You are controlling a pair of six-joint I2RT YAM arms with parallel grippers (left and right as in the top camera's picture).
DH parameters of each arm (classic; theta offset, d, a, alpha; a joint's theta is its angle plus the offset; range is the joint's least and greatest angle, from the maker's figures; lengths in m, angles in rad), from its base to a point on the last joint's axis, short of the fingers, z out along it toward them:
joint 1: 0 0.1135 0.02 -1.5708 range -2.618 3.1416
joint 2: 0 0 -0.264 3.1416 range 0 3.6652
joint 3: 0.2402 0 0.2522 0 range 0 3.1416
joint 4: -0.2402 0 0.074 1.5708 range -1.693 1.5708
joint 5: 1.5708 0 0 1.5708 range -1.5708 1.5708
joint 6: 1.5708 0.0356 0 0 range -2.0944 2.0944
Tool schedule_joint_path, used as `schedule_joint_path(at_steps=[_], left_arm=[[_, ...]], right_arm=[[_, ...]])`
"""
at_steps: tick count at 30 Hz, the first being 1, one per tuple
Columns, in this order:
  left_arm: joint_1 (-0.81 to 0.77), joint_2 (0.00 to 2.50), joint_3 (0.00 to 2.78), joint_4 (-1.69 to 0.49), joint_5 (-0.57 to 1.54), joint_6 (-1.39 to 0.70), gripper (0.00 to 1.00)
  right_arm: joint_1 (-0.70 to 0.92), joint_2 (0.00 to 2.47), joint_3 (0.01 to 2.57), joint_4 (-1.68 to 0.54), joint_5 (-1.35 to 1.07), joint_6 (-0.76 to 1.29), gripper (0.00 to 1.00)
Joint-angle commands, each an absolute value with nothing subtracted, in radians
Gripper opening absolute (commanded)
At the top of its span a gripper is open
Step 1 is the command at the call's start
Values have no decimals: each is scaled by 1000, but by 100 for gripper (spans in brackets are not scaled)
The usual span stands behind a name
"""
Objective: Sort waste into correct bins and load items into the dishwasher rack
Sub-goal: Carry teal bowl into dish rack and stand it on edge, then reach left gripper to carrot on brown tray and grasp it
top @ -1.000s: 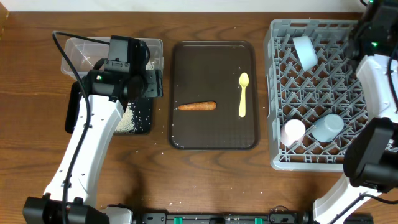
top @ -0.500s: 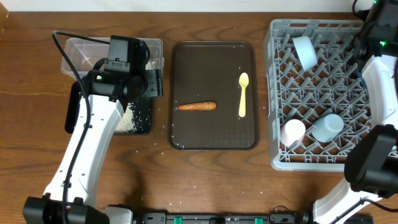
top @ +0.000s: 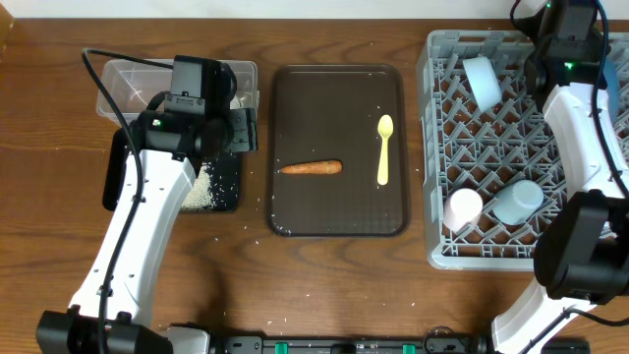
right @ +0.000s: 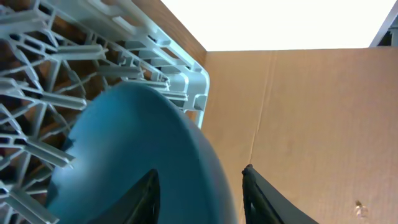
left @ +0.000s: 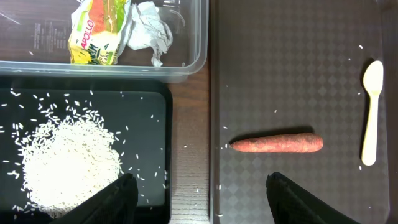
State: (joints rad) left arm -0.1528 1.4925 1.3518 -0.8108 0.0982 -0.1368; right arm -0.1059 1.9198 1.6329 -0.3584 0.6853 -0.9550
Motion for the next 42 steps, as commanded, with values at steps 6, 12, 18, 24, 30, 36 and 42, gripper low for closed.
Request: schedule_joint_path(at_steps=[6, 12, 18, 24, 30, 36, 42], left_arm=[[-153, 1502, 1345, -812, 97, -136, 69], [-153, 1502, 1346, -813, 96, -135, 69], [-153, 1502, 1346, -815, 97, -135, 69], [-153, 1502, 1345, -817, 96, -134, 70], [-153, 1502, 1345, -828, 96, -134, 70], [-153, 1502, 1345, -827, 96, -134, 70], [-159, 1503, 1345, -829, 155, -133, 70]], right_arm=[[-131, 1913, 1624, -355, 681, -759, 59], [-121, 1834, 1625, -349, 611, -655, 94], [-81, 1692, 1625, -424, 415, -434, 99], [-7, 1576, 1625, -613, -1, -226, 99], [33, 1585, 1618, -730, -464, -74, 84], [124, 1698, 1605, -734, -542, 82, 79], [241, 1802, 1605, -725, -416, 232, 80]])
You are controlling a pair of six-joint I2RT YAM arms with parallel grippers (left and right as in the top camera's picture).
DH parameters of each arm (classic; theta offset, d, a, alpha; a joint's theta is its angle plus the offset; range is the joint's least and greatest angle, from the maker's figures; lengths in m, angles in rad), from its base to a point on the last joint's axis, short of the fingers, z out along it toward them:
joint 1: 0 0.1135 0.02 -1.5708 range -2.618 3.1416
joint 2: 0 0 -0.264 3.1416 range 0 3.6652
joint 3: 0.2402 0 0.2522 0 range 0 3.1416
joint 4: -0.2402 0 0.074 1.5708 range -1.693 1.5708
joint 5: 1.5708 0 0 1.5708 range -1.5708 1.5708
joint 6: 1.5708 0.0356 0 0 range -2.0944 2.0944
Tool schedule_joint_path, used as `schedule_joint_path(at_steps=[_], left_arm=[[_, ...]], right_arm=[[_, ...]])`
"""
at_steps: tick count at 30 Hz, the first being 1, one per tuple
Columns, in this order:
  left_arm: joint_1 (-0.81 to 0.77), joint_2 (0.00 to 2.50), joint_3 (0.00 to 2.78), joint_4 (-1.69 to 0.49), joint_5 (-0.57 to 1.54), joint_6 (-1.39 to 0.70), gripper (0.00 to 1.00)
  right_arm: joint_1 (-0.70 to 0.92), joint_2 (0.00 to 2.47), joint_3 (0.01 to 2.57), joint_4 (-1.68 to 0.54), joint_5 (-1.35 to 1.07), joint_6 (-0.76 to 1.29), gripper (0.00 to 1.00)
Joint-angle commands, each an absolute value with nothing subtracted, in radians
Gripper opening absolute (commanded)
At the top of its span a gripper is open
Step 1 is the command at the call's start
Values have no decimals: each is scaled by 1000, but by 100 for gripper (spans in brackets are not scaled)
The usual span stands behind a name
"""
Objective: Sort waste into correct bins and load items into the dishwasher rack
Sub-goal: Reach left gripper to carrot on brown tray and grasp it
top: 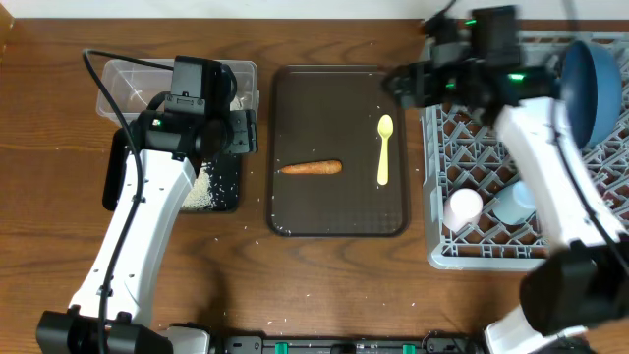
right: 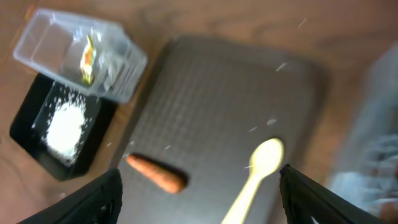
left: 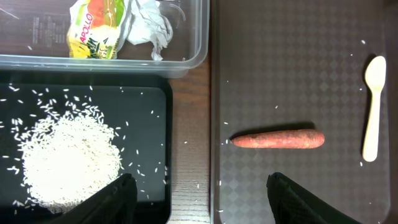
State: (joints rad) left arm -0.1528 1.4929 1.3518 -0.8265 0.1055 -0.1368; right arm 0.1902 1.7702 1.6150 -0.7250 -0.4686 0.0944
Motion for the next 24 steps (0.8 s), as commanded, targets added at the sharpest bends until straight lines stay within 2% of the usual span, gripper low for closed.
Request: schedule_joint_path(at_steps=[1, 7, 9, 18, 21, 24], left_arm=[[-165, 1504, 1345, -829, 180, -125, 70], [-262, 1578, 1345, -810, 182, -93, 68], [-294, 1631, 1345, -779, 169, -169, 64], [-371, 1845, 1345, -692, 164, -499, 58], [-377, 1878, 1345, -672, 167, -569, 59], [-377, 1917, 1345, -628, 202, -619, 65]], right_arm=[[251, 1808, 1605, -726, -386, 253, 82], [235, 1792, 1606, -717, -321, 323, 82], [213, 1768, 1607, -715, -322, 326, 82], [129, 1612, 1607, -782, -286, 324, 84], [132, 1577, 1607, -814, -250, 321, 84], [132, 1563, 1607, -831, -250, 321, 84]])
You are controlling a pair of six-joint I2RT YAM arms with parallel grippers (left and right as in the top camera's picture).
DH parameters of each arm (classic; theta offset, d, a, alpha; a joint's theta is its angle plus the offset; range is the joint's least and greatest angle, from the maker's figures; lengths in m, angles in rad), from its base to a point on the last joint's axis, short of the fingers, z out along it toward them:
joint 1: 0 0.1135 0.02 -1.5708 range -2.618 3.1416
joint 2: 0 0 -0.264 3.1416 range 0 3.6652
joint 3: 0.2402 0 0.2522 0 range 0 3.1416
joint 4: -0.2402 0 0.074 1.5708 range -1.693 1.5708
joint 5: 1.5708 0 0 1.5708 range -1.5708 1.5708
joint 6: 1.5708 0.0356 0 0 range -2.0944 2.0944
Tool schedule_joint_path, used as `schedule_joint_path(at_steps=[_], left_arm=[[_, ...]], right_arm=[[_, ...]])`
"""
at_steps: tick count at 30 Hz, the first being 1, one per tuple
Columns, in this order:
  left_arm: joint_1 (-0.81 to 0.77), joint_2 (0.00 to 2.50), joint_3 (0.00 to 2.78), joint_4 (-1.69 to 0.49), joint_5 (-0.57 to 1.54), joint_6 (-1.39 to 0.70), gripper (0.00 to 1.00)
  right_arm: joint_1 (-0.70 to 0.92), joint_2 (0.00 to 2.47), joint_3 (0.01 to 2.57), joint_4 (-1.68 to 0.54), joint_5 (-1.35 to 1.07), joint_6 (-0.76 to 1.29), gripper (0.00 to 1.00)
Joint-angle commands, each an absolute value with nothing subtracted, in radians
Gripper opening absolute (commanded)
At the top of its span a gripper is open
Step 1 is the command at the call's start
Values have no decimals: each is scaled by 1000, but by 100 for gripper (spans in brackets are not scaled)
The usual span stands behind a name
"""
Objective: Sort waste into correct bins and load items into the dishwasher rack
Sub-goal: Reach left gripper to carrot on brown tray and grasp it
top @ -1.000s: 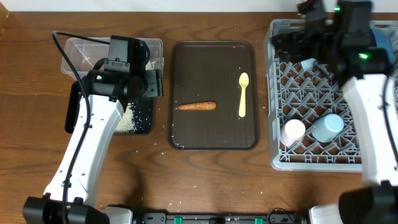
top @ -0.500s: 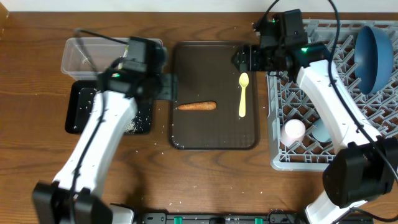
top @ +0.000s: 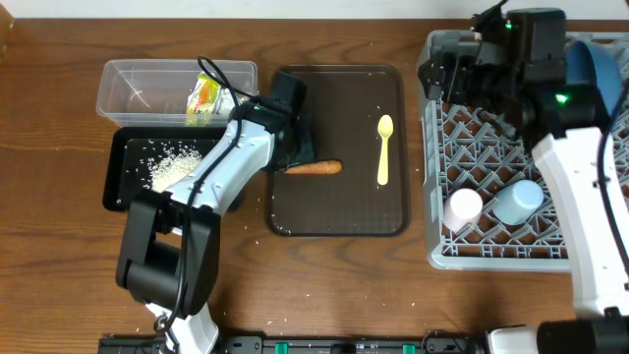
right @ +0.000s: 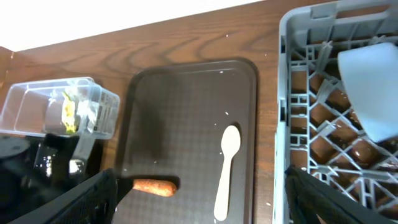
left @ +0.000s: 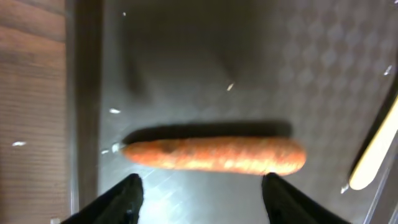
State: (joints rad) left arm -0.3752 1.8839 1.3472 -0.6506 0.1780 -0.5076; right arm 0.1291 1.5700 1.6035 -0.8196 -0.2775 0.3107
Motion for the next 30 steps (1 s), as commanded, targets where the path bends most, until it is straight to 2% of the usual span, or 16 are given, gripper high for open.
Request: schedule_joint_path(at_steps=[1, 5, 17, 20, 30], left_arm=[[-377, 1931, 1345, -614, 218, -628, 66], [-377, 1972, 1345, -580, 295, -637, 65], [-377, 2021, 1345, -567, 308, -694, 65], [-377, 2021, 1345, -567, 376, -693, 65], [-372, 2020, 1346, -628, 458, -692, 64]], right_arm=[[132, 1563, 1607, -836, -250, 320, 84], [132, 1563, 1606, -863, -235, 316, 84], [132, 1563, 1606, -879, -235, 317, 84], [132, 1563, 1606, -880, -235, 317, 84], [132, 1563, 1606, -890, -231, 313, 84]])
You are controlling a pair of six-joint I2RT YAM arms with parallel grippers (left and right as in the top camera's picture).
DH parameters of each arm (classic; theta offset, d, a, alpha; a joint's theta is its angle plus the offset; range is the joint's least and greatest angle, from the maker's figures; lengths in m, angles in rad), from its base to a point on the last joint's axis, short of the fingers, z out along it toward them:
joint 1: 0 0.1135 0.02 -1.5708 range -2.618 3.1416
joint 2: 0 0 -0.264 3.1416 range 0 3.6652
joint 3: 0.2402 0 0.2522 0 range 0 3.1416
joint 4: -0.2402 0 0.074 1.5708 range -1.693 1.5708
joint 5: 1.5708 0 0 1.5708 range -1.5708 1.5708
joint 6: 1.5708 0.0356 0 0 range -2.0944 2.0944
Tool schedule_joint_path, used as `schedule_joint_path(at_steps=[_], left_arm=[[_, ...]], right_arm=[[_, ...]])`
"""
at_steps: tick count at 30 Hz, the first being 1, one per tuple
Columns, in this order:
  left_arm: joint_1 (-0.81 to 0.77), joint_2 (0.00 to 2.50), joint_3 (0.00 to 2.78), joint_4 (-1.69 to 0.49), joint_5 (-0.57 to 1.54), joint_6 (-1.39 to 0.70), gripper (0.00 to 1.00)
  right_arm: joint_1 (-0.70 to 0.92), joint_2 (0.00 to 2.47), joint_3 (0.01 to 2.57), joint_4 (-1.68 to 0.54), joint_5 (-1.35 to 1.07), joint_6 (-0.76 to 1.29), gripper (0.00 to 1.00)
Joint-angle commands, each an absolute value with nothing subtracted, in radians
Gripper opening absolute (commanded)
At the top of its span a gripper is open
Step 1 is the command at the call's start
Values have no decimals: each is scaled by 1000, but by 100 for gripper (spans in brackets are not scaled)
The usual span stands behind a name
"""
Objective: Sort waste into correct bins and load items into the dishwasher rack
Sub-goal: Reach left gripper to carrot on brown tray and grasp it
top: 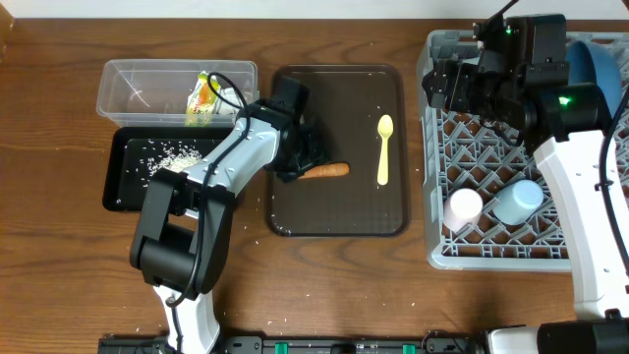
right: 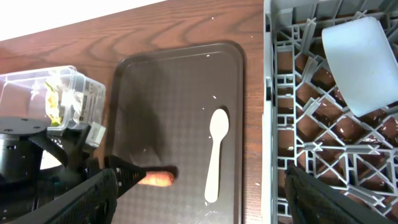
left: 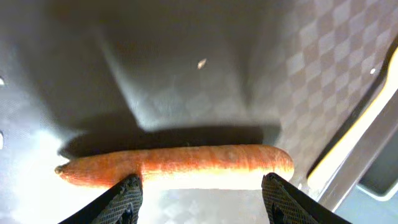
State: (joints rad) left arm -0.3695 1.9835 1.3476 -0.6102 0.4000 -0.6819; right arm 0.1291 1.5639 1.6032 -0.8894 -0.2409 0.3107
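An orange carrot (left: 180,167) lies on the dark tray (top: 339,211), left of a pale yellow spoon (top: 383,149). My left gripper (left: 202,199) is low over the tray and open. One of its fingers (left: 127,198) touches the carrot's thick end, the other stands beyond the tip. In the overhead view the left gripper (top: 300,159) hides the carrot's left part. My right gripper (right: 202,202) hangs open and empty high above the rack's left edge (top: 429,118); its view shows the spoon (right: 214,155) and the carrot (right: 158,179).
The grey dishwasher rack (top: 437,251) holds a blue bowl (top: 600,69) and white cups (top: 464,206). A clear bin (top: 133,90) with wrappers stands at the back left. In front of it is a black tray (top: 123,187) with spilled rice.
My left gripper has come down closer to the carrot, jaws still open. The carrot lies slightly further right and a little tilted. My right gripper has barely shifted above the rack's edge.
My left gripper was open over the rice tray, and my right was at the blue bowl in the rack's far corner. Then the right arm was above the tray's back right, the bowl staying in the rack. Later the left was over the carrot, now low at it.
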Motion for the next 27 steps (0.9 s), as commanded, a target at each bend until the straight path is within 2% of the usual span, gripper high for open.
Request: schedule_joint_path(at_steps=[1, 9, 19, 27], left_arm=[[-369, 2018, 1346, -627, 466, -675, 64], [-359, 2010, 1375, -632, 503, -181, 64], [-363, 2011, 1375, -641, 226, 306, 68], [-373, 2020, 1353, -543, 171, 501, 68]], right_arm=[[132, 1563, 1606, -890, -231, 313, 84], [132, 1563, 1606, -892, -231, 297, 84], [132, 1563, 1606, -902, -232, 290, 84], [132, 1563, 1606, -902, -232, 291, 85]])
